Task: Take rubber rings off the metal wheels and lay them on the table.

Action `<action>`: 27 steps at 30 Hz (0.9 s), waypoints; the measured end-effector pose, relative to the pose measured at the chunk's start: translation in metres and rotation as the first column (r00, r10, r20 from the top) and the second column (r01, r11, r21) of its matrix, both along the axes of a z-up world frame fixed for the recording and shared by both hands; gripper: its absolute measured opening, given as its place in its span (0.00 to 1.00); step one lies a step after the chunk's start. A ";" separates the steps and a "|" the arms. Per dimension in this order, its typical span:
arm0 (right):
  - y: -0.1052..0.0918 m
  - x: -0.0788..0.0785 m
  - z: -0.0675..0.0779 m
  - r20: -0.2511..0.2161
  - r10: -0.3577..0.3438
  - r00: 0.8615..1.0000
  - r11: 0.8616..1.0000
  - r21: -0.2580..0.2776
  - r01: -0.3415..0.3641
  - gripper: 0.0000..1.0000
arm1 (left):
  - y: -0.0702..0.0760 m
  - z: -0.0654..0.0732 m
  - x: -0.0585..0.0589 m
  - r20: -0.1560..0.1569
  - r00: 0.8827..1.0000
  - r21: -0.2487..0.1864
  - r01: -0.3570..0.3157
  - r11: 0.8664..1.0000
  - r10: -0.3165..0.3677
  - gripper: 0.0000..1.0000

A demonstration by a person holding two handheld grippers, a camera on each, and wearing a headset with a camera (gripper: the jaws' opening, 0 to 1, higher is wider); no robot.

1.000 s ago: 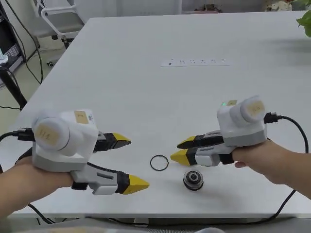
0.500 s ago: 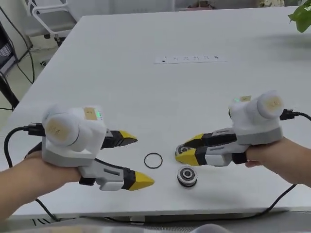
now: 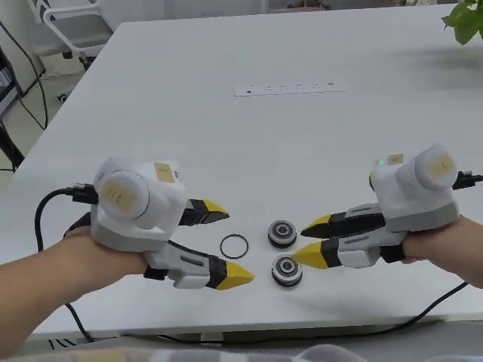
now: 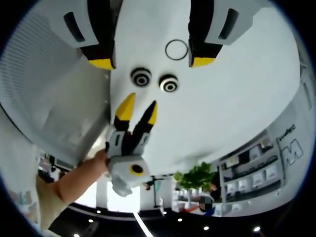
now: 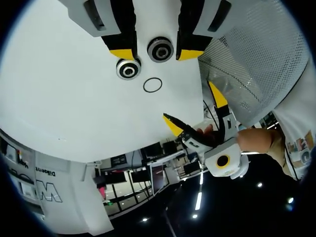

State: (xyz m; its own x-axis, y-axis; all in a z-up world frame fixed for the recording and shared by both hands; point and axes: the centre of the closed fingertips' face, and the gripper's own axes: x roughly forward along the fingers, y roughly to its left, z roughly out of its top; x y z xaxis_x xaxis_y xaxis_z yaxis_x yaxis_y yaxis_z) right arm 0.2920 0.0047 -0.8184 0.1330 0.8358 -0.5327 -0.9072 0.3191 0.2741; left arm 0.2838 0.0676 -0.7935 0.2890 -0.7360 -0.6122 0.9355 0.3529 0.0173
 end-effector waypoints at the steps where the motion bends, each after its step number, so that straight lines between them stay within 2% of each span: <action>1: -0.001 -0.001 -0.002 0.002 0.006 1.000 1.000 -0.007 -0.006 0.30 | -0.002 -0.001 0.000 0.001 1.000 0.005 0.008 1.000 -0.008 0.60; 10: -0.006 -0.008 -0.019 0.016 0.062 0.998 0.996 -0.066 -0.061 0.29 | -0.014 -0.010 0.002 -0.014 0.999 0.014 0.038 0.999 -0.038 0.57; 14: -0.007 -0.009 -0.028 0.020 0.084 0.996 0.993 -0.088 -0.082 0.28 | -0.018 -0.018 0.001 0.000 0.997 0.050 0.077 0.996 -0.077 0.53; 21: -0.004 -0.013 -0.036 0.024 0.123 0.992 0.987 -0.104 -0.120 0.24 | -0.027 -0.026 0.002 -0.021 0.995 0.054 0.102 0.993 -0.101 0.50; 24: -0.003 -0.013 -0.038 0.023 0.133 0.991 0.985 -0.111 -0.129 0.23 | -0.031 -0.031 0.002 -0.044 0.993 0.047 0.111 0.993 -0.108 0.47; 27: -0.002 -0.012 -0.041 0.023 0.137 0.990 0.984 -0.115 -0.133 0.22 | -0.034 -0.034 0.001 -0.048 0.992 0.051 0.117 0.992 -0.114 0.46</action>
State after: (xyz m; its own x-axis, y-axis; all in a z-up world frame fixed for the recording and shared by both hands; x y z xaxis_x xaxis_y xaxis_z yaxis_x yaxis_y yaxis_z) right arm 0.2797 0.0026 -0.8590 0.0409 0.7822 -0.6217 -0.9515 0.2203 0.2146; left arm 0.2847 0.0334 -0.8273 0.1753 -0.7289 -0.6618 0.9701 0.2423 -0.0100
